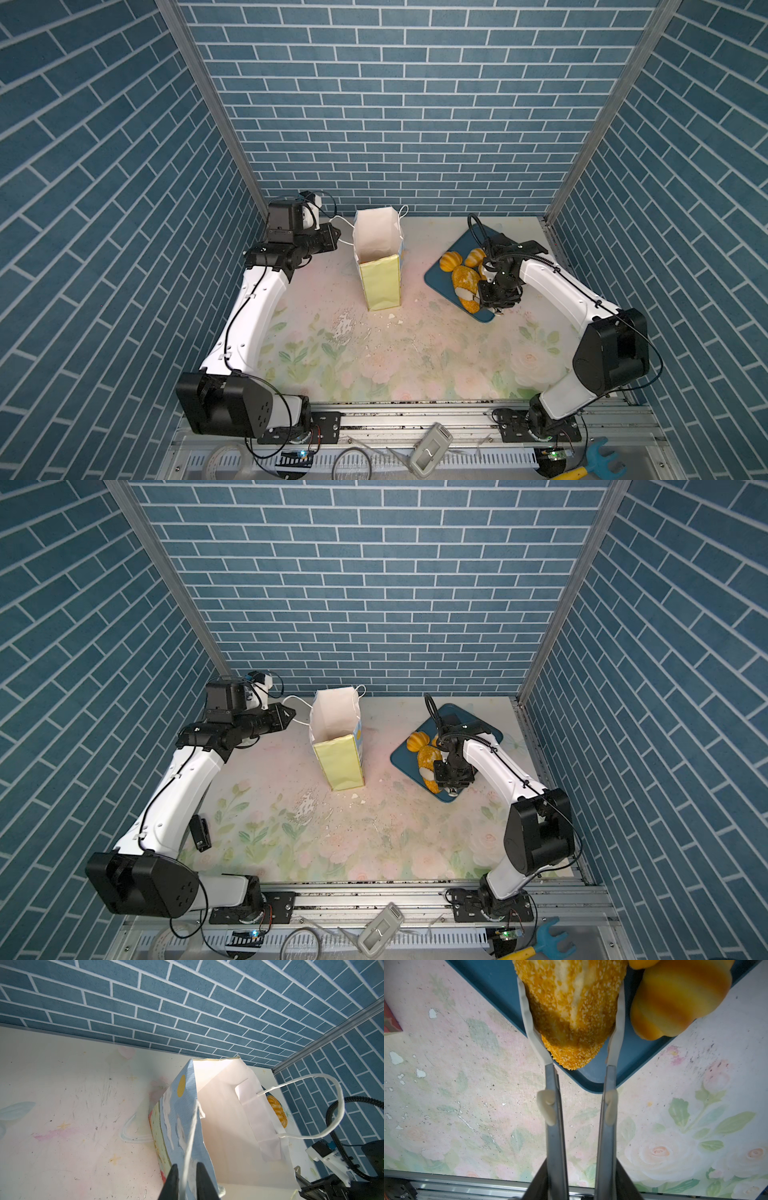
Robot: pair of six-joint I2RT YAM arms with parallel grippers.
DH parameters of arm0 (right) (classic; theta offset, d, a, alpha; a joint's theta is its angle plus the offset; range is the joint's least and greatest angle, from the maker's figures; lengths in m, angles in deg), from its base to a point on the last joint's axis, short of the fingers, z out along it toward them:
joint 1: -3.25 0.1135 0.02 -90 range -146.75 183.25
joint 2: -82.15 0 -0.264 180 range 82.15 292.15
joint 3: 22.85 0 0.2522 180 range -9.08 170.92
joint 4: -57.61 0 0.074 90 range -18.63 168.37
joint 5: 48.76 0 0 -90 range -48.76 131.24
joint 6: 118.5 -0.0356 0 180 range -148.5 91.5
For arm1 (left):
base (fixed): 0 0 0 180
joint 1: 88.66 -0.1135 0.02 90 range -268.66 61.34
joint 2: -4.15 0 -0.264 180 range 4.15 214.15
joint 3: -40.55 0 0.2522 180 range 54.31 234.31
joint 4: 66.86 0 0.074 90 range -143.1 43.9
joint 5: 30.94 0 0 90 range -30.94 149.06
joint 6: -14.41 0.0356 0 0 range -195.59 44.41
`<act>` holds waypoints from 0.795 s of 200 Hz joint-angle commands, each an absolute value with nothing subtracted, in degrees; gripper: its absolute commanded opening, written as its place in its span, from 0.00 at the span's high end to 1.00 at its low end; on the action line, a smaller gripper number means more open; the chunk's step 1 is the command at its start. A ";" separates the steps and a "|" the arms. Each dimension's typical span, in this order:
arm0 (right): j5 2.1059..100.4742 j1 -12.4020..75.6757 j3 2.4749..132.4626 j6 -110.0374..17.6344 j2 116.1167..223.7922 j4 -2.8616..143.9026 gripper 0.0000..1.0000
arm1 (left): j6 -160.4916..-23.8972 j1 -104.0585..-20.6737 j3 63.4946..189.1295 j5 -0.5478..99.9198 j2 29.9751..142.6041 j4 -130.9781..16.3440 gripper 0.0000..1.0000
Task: Place the fake bread into the paper bag
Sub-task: 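Lift the sesame loaf with the tongs and carry it over the bag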
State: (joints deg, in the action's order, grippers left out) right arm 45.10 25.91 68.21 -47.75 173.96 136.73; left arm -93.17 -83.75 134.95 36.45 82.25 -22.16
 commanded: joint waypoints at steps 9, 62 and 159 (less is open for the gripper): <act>45.92 26.39 70.94 -48.87 170.36 138.55 0.67 | -93.52 -83.38 134.20 35.91 81.44 -23.15 0.82; 49.98 26.50 71.07 -49.42 167.80 139.35 0.68 | -93.76 -83.21 133.89 36.03 81.57 -23.27 0.82; 52.17 28.70 71.08 -50.90 163.87 140.21 0.69 | -93.53 -82.96 134.45 36.13 81.54 -22.60 0.80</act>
